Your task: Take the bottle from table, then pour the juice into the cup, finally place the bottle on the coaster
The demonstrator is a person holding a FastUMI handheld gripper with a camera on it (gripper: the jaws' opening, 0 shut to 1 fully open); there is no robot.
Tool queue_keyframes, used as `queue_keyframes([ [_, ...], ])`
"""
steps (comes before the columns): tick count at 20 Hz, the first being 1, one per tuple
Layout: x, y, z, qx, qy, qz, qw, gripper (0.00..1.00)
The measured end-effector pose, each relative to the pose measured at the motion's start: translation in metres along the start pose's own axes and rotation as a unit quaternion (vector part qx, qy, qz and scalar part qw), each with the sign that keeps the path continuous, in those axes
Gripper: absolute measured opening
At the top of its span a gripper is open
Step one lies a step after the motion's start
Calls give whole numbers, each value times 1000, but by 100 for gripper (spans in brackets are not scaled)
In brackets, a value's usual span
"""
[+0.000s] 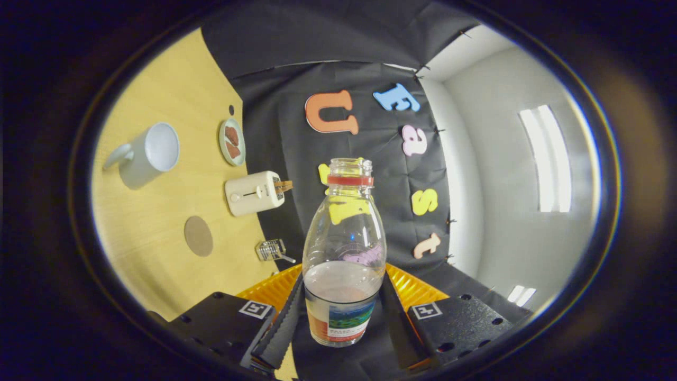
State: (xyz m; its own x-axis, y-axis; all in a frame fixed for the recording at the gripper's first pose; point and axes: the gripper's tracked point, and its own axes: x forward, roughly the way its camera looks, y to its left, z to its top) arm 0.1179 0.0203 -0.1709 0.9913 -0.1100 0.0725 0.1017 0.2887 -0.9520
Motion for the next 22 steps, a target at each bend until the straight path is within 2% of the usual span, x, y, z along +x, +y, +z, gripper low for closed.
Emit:
queue_keyframes([
  [3, -1, 14, -12, 117, 12, 48, 992, 81],
  [5, 3, 19, -13, 184, 12, 61, 981, 81],
  [9, 16, 29, -10, 315, 8, 69, 947, 81],
  [11, 26, 32, -6, 377, 8, 77, 923, 81],
  [18, 79, 36, 10, 486, 18, 82, 870, 81],
  [20, 93, 39, 9, 502, 21, 81, 861, 81],
  [22, 105, 45, 13, 507, 17, 84, 858, 82],
])
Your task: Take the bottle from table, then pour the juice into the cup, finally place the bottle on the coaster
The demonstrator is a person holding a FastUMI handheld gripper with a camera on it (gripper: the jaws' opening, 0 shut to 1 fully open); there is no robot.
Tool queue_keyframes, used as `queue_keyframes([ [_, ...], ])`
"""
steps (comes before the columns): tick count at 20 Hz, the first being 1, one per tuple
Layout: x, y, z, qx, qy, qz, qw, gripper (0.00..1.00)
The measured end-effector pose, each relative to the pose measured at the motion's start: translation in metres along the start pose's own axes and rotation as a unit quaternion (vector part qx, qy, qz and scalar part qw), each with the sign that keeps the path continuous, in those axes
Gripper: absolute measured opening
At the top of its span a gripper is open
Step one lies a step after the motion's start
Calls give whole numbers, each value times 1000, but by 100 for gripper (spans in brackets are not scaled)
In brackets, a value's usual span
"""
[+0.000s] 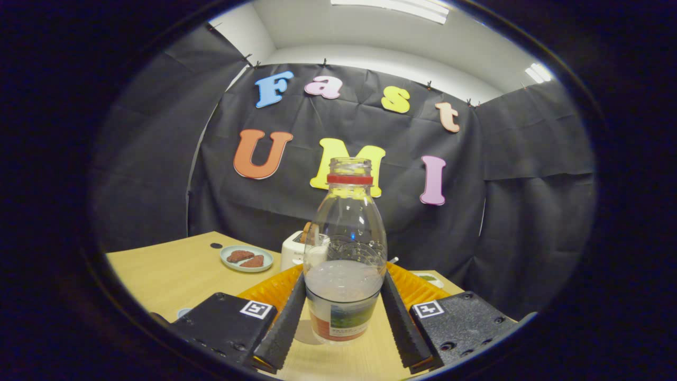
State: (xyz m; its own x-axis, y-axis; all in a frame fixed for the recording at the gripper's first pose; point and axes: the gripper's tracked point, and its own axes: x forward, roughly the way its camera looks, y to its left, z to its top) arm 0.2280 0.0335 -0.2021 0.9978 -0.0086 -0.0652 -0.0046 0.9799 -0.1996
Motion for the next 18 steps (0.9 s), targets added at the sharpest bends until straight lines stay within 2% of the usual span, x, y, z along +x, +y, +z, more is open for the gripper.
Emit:
queue_keyframes([
  [5, 38, 13, -32, 11, 13, 11, 1000, 82],
  [12, 84, 30, -107, 41, 62, 19, 997, 82],
  [18, 102, 37, -131, 57, 76, 29, 995, 82],
])
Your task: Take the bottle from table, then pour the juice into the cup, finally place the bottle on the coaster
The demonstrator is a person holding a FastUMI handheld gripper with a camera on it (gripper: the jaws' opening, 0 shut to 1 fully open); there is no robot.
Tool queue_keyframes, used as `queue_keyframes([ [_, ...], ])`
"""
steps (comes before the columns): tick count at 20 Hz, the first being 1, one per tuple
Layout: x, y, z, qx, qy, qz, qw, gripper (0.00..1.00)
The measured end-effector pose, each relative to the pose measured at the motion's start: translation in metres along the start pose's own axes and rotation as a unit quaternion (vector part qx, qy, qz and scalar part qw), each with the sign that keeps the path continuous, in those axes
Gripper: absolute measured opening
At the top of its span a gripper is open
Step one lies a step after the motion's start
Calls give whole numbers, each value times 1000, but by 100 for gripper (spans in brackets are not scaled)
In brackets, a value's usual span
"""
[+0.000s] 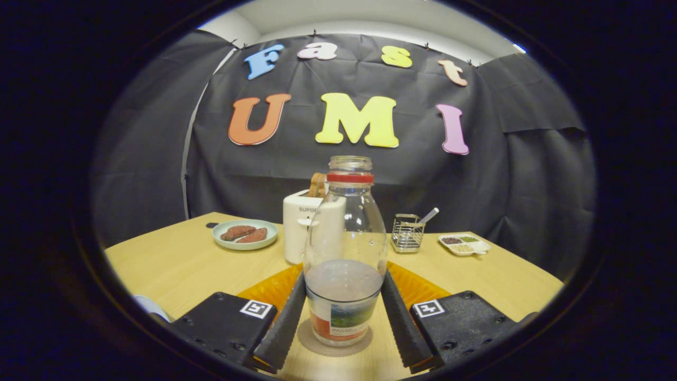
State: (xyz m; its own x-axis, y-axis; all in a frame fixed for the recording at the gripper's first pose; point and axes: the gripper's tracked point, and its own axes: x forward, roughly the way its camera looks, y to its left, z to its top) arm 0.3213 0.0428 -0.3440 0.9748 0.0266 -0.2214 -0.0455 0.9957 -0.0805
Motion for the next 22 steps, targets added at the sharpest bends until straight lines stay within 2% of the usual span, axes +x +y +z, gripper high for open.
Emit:
queue_keyframes([
  [10, 1, 3, -6, -6, 3, 8, 1000, 85],
  [11, -1, 2, -5, -7, 3, 8, 1000, 95],
  [12, -4, 2, -3, -5, 1, 7, 1000, 99],
  [16, -10, 0, 1, 6, -2, 9, 1000, 100],
  [22, -55, -2, 53, -9, -39, 6, 999, 100],
])
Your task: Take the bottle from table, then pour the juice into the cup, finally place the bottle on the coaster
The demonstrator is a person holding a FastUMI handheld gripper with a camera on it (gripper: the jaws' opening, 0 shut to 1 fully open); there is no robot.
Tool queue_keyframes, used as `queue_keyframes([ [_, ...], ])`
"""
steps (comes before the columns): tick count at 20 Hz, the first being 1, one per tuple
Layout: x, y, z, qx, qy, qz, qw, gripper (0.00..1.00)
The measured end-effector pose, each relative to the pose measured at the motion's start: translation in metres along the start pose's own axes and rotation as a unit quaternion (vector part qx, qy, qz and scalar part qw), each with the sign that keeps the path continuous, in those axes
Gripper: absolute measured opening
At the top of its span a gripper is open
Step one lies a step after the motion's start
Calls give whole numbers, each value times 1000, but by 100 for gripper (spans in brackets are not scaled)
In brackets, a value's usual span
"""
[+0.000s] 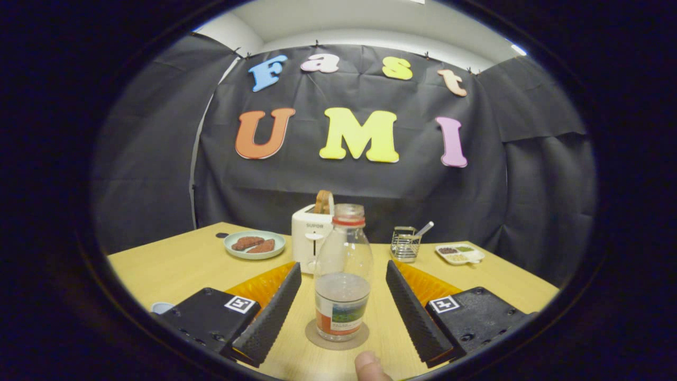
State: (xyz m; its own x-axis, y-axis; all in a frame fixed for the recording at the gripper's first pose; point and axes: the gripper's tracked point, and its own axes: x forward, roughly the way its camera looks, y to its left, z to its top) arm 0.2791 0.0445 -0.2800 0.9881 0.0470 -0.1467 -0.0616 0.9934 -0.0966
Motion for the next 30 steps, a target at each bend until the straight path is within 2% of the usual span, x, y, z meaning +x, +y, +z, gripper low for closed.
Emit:
queue_keyframes([
  [7, -65, 1, 57, 21, -20, 3, 1000, 100],
  [12, -117, -13, 90, 34, -5, -13, 999, 100],
  [18, -198, -39, 149, 49, -8, -41, 998, 100],
  [20, -229, -40, 175, 59, -15, -37, 997, 100],
  [25, -287, -44, 226, 37, -39, -31, 998, 100],
  [30, -306, -50, 251, 17, -67, -40, 997, 100],
])
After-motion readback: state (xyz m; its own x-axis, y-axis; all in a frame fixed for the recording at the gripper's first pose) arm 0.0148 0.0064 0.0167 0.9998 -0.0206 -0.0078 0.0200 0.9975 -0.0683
